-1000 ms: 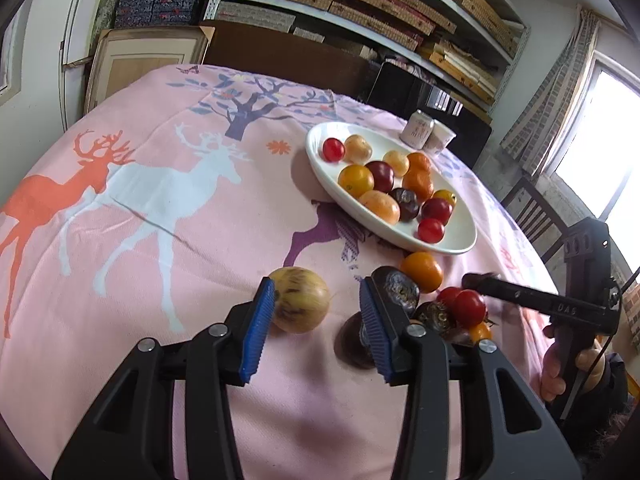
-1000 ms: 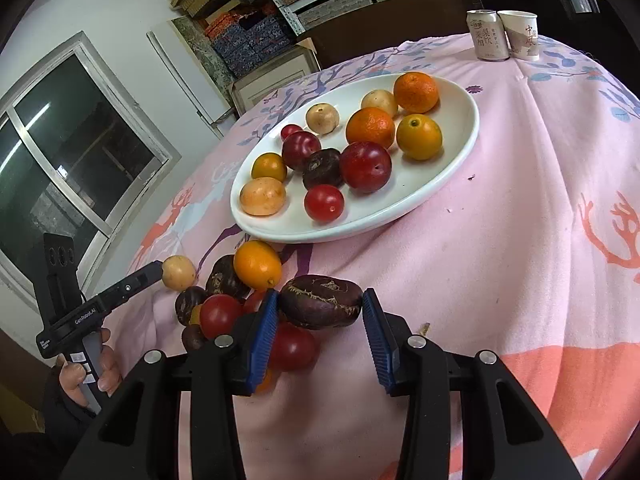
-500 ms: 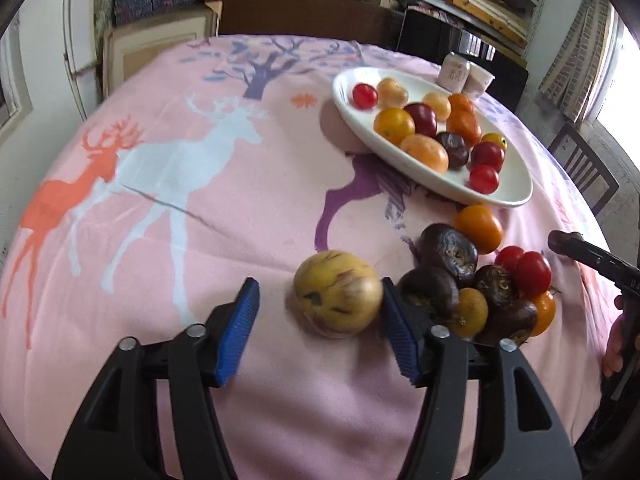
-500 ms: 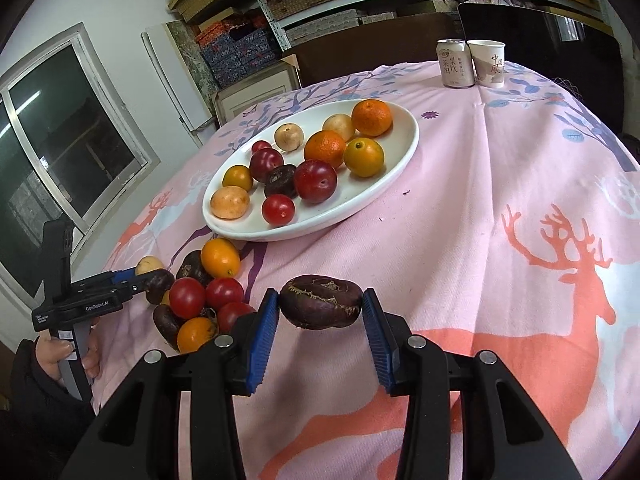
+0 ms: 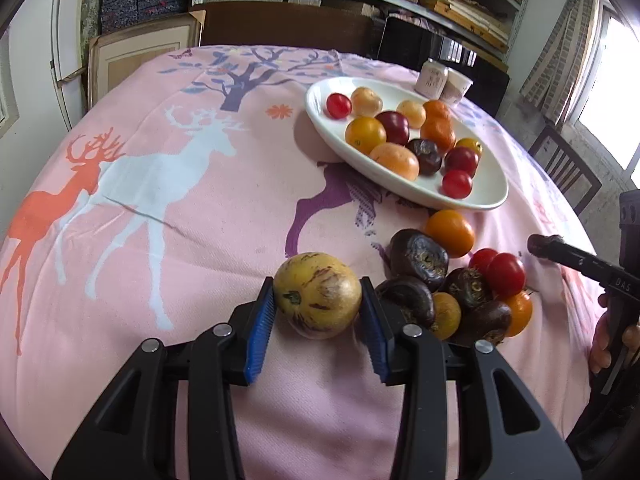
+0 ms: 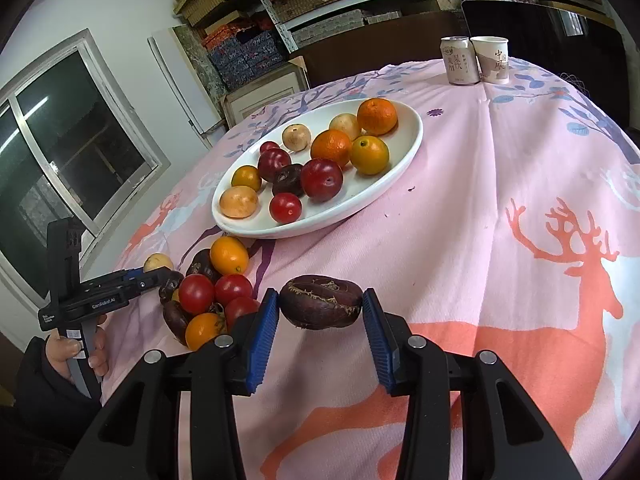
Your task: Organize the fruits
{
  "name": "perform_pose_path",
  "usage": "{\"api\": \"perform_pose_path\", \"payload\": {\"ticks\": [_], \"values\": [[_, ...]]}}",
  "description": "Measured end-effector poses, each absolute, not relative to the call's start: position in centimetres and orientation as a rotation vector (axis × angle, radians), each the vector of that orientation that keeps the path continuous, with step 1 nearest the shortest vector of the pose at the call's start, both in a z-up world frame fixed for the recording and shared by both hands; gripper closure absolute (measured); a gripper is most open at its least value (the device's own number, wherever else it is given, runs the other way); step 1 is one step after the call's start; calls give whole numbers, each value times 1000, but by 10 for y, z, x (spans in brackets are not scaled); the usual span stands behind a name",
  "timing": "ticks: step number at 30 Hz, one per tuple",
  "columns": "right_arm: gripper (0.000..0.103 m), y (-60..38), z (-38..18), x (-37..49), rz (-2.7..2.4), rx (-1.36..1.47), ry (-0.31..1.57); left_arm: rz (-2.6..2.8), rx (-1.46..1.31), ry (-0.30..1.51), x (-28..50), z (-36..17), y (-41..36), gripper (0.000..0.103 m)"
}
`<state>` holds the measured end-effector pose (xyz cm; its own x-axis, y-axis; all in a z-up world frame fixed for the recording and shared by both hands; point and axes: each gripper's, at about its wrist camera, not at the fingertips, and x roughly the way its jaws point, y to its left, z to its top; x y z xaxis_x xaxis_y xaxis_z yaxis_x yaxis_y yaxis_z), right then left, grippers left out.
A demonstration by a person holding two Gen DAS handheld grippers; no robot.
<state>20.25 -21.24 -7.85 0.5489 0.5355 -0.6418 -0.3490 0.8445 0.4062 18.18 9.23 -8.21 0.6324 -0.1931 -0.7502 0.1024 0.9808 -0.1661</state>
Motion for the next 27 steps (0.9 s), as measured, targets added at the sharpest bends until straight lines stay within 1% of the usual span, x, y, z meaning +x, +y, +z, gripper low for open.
{"api": "perform_pose_path", "payload": {"ticks": [7, 13, 17, 20, 23, 27], "values": [[60, -216, -71, 200, 519, 240, 806, -185, -140, 808, 171, -61, 88, 63], [60, -240, -29, 210, 467, 249, 693, -229, -97, 727, 178, -23, 67, 63], [60, -248, 5, 234, 430, 262, 612, -251, -80, 696, 208, -4, 50, 63], [60, -242, 18, 259, 419, 273, 580, -246, -117, 686, 245, 3, 43, 63], [60, -228, 16, 290, 405, 280, 585, -248, -174, 700, 282, 1, 38, 63], [60, -211, -2, 326, 389, 268, 625, -242, -193, 722, 315, -9, 31, 62]]}}
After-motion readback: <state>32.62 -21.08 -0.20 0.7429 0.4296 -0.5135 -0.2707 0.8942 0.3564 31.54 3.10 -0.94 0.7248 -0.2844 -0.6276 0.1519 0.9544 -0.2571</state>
